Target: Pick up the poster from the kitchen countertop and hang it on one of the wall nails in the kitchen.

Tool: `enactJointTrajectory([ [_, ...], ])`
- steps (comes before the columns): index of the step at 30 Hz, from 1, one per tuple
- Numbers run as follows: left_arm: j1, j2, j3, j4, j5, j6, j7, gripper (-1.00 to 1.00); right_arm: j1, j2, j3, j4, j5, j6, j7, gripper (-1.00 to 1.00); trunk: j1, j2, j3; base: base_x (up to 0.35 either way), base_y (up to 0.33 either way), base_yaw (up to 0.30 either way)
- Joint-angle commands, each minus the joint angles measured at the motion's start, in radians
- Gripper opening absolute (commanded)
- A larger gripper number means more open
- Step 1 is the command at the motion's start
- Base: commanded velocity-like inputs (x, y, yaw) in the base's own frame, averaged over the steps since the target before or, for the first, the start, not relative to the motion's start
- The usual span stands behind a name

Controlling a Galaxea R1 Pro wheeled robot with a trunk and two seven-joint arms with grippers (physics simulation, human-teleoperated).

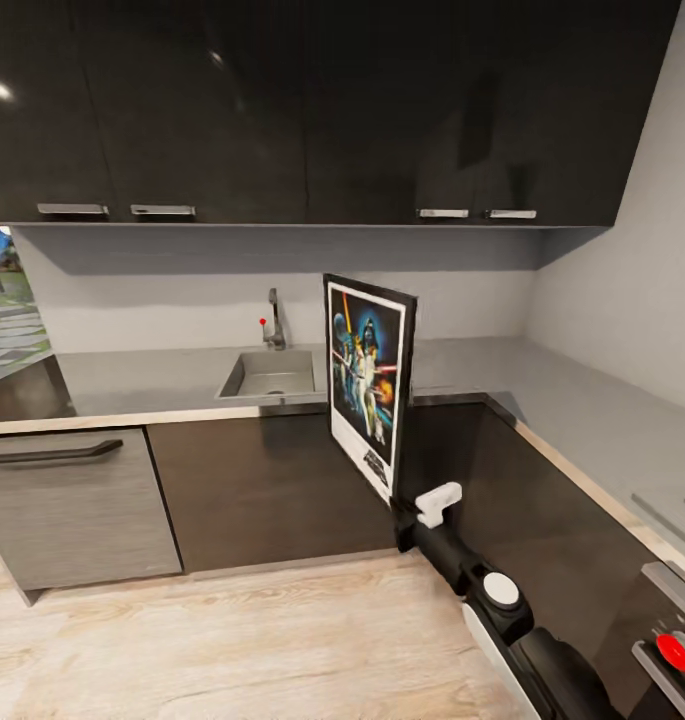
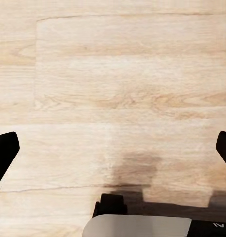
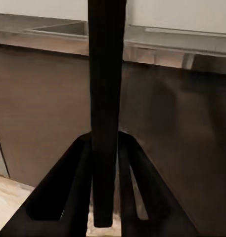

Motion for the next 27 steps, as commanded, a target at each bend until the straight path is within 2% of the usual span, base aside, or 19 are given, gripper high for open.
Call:
enactJointTrajectory([
  [1, 0.000, 0.000, 0.001, -0.001, 0.000, -0.012, -0.001, 1.00, 0.001, -0.014, 0.000, -0.002, -0.012, 0.005, 0.072, -1.00, 0.000, -0.001, -0.001, -0.001, 0.000, 0.000],
  [2, 0.000, 0.000, 0.001, -0.001, -0.001, -0.017, -0.002, 1.00, 0.002, -0.020, -0.001, -0.002, -0.012, 0.005, 0.104, -1.00, 0.000, -0.001, -0.001, 0.000, 0.000, 0.000],
  [4, 0.000, 0.001, 0.000, 0.001, -0.002, -0.028, -0.016, 1.00, 0.003, -0.043, -0.001, 0.003, -0.012, 0.005, 0.218, -1.00, 0.000, -0.001, -0.001, 0.000, 0.000, 0.000],
  [7, 0.000, 0.002, 0.000, 0.001, -0.003, -0.033, -0.049, 1.00, 0.004, -0.065, -0.003, 0.025, -0.013, 0.005, 0.310, -1.00, 0.000, -0.001, -0.001, 0.000, 0.000, 0.000],
  [8, 0.000, 0.011, 0.000, 0.000, -0.003, -0.034, -0.077, 1.00, 0.004, -0.079, -0.022, 0.043, -0.014, 0.005, 0.362, -1.00, 0.000, -0.001, -0.001, 0.000, 0.000, 0.000],
  [11, 0.000, 0.028, 0.000, -0.001, 0.001, -0.035, -0.096, 1.00, 0.004, -0.089, -0.065, 0.057, -0.015, 0.005, 0.425, -1.00, 0.000, -0.001, -0.001, 0.000, 0.000, 0.000],
  [12, 0.000, 0.034, 0.000, -0.001, 0.002, -0.035, -0.102, 1.00, 0.004, -0.091, -0.080, 0.060, -0.015, 0.005, 0.465, -1.00, 0.000, -0.001, -0.001, 0.000, 0.000, 0.000],
  [21, 0.000, 0.043, 0.001, 0.000, 0.003, -0.036, -0.110, 1.00, 0.005, -0.096, -0.108, 0.065, -0.014, 0.006, 0.648, -1.00, 0.000, -0.001, -0.001, 0.000, 0.000, 0.001],
  [27, 0.000, 0.044, 0.001, 0.001, 0.003, -0.036, -0.110, 1.00, 0.005, -0.096, -0.115, 0.065, -0.014, 0.008, 0.669, -1.00, 0.000, -0.001, -0.001, 0.000, 0.000, 0.158],
])
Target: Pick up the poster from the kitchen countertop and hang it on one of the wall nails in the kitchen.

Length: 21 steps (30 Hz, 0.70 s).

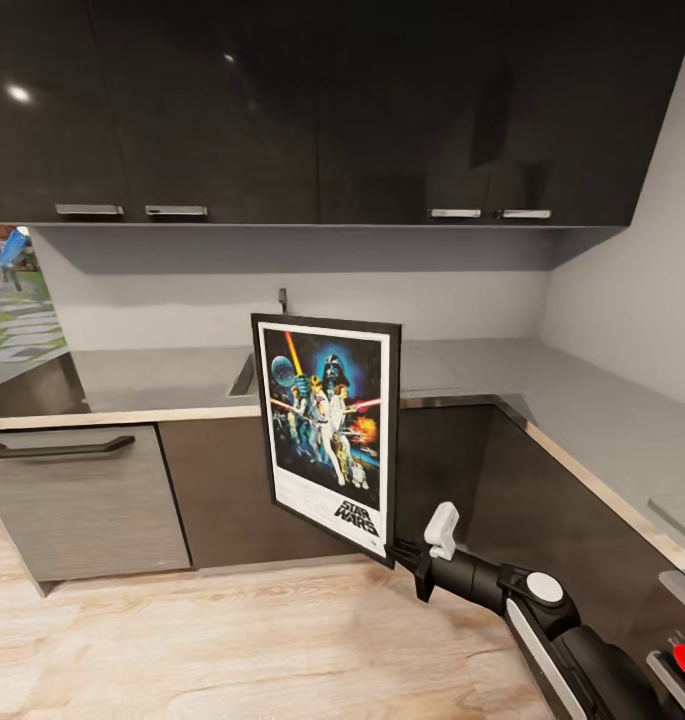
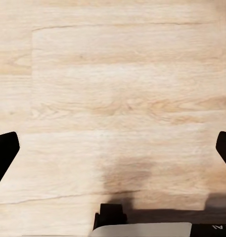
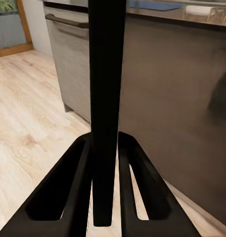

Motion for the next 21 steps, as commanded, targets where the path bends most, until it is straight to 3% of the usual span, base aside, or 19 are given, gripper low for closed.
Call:
enactJointTrajectory([
  [1, 0.000, -0.001, 0.005, -0.001, 0.000, -0.001, -0.007, 1.00, -0.001, -0.001, 0.001, 0.000, -0.012, 0.012, 0.003, -1.00, 0.000, -0.001, -0.001, 0.000, 0.000, 0.247],
  [8, 0.000, -0.001, 0.005, -0.001, 0.000, -0.001, -0.007, 1.00, -0.001, 0.001, 0.001, 0.001, -0.011, 0.013, 0.005, -1.00, 0.000, -0.001, -0.001, 0.000, 0.009, 0.139],
  [18, 0.000, -0.001, 0.006, -0.002, 0.000, -0.001, -0.007, 1.00, -0.001, 0.005, 0.001, 0.003, -0.012, 0.019, 0.001, -1.00, 0.000, -0.001, -0.001, 0.000, 0.236, 0.009],
  [21, 0.000, -0.001, 0.004, -0.002, 0.000, -0.001, -0.007, 1.00, -0.001, 0.008, 0.004, 0.003, -0.010, 0.015, -0.003, -1.00, 0.000, -0.001, -0.001, 0.000, 0.047, 0.054],
])
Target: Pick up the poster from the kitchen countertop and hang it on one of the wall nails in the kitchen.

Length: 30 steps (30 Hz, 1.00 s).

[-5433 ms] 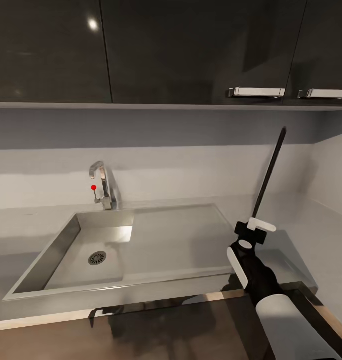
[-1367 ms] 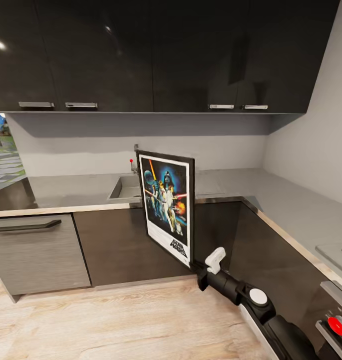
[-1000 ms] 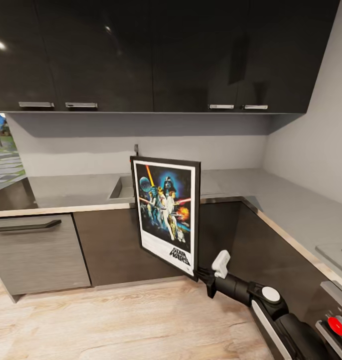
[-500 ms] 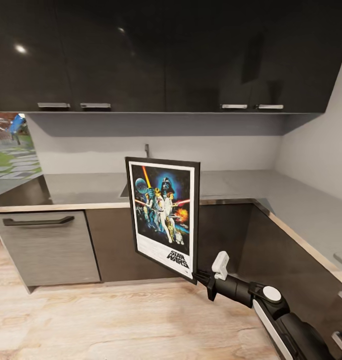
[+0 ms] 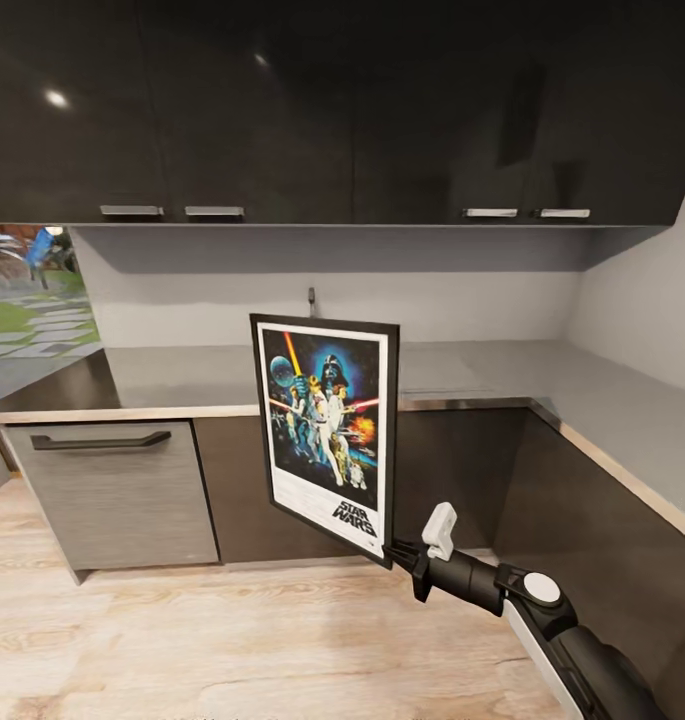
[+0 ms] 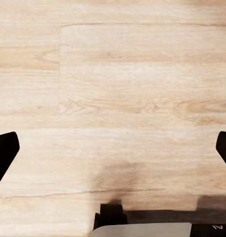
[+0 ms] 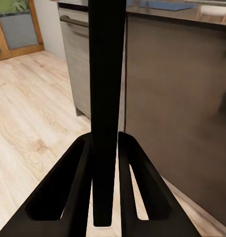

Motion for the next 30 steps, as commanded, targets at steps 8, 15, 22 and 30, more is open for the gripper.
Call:
enactJointTrajectory([
  [8, 0.000, -0.001, 0.006, -0.001, 0.000, -0.001, -0.007, 1.00, -0.001, 0.000, 0.002, 0.000, -0.013, 0.010, 0.000, -1.00, -0.004, 0.006, 0.002, 0.000, 0.001, 0.006],
  [15, 0.000, 0.000, 0.006, -0.002, 0.000, 0.000, -0.007, 1.00, -0.001, -0.002, 0.000, 0.000, -0.015, 0.008, 0.002, -1.00, -0.031, 0.055, 0.024, 0.000, 0.000, 0.000],
  [22, 0.000, 0.031, 0.021, -0.003, 0.002, 0.002, -0.009, 1.00, -0.001, -0.004, -0.006, -0.002, -0.016, 0.016, 0.005, -1.00, -0.057, 0.104, 0.046, 0.000, 0.000, 0.000],
  [30, 0.000, 0.080, 0.047, -0.027, 0.068, 0.012, -0.184, 1.00, -0.001, -0.005, -0.043, -0.002, -0.017, 0.016, 0.007, -1.00, -0.088, 0.160, 0.071, 0.000, 0.000, 0.000],
])
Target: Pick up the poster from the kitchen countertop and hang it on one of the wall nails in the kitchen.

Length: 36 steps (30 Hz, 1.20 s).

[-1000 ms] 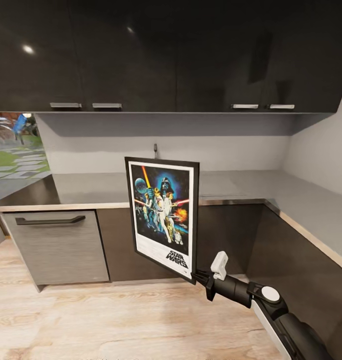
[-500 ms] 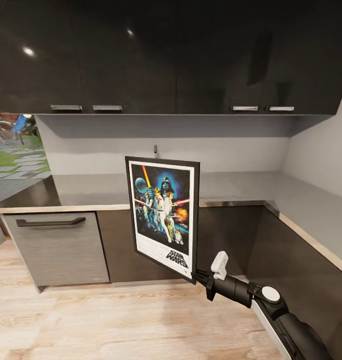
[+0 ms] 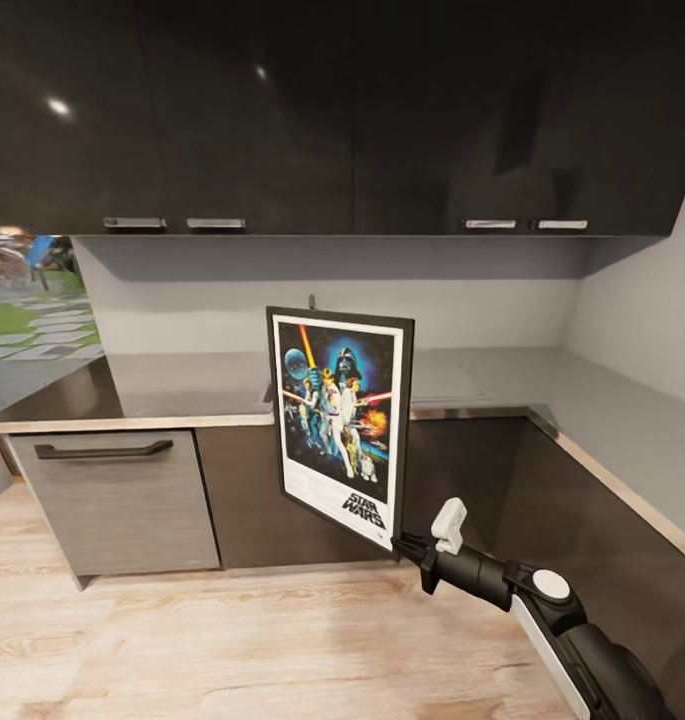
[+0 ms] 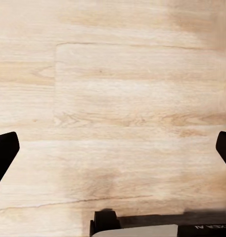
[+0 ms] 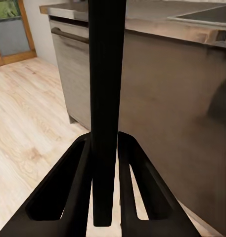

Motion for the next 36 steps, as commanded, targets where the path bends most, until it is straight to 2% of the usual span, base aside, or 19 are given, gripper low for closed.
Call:
enactJointTrajectory([
  [1, 0.000, 0.000, 0.003, -0.001, 0.007, 0.001, -0.008, 1.00, -0.001, -0.001, 0.001, 0.000, -0.012, 0.011, 0.003, -1.00, -0.004, 0.007, 0.002, 0.000, 0.000, 0.000],
  [3, 0.000, -0.001, 0.004, 0.004, 0.010, -0.002, -0.011, 1.00, -0.001, -0.002, -0.004, 0.000, -0.012, 0.010, 0.004, -1.00, -0.012, 0.021, 0.009, 0.000, 0.000, 0.000],
  [4, 0.000, 0.000, 0.008, 0.007, 0.010, -0.004, -0.012, 1.00, -0.001, -0.003, -0.027, -0.001, -0.012, 0.017, 0.006, -1.00, -0.015, 0.028, 0.012, 0.000, 0.000, 0.000],
  [5, 0.000, 0.000, 0.009, 0.008, 0.010, -0.004, -0.012, 1.00, -0.001, -0.003, -0.031, -0.001, -0.012, 0.018, 0.007, -1.00, -0.019, 0.035, 0.015, 0.000, 0.000, 0.000],
  [36, 0.000, -0.001, 0.012, 0.010, 0.009, -0.006, -0.014, 1.00, -0.001, -0.004, -0.034, -0.001, -0.013, 0.009, 0.033, -1.00, -0.138, 0.252, 0.112, 0.000, 0.000, 0.000],
])
